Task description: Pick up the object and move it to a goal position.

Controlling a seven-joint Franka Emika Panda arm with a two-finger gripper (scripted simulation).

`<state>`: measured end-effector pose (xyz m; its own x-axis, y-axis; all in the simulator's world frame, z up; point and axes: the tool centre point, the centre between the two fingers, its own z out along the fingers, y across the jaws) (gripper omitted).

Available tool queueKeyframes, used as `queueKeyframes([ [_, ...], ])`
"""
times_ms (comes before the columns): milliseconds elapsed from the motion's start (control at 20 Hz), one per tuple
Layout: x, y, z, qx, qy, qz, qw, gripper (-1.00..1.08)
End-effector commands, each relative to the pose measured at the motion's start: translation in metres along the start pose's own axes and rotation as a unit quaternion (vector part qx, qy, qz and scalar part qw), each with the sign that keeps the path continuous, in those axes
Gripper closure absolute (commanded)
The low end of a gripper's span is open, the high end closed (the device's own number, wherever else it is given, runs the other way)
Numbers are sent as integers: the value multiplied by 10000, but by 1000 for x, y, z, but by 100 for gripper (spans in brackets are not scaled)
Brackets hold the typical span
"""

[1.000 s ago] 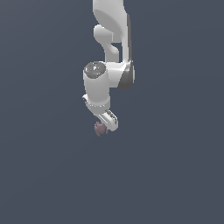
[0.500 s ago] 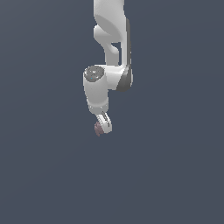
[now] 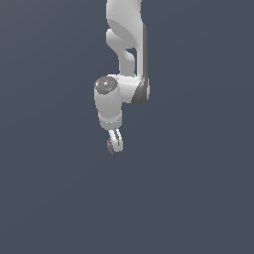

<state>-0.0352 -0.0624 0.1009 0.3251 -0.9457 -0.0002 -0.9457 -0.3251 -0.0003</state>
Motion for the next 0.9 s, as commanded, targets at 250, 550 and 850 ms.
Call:
queueKeyframes([
  [250,0,1,4,-2,0,42,10000,-92],
  [550,0,2,30,-3,1,57,10000,-92],
  [850,0,1,50,-3,1,64,10000,-92],
])
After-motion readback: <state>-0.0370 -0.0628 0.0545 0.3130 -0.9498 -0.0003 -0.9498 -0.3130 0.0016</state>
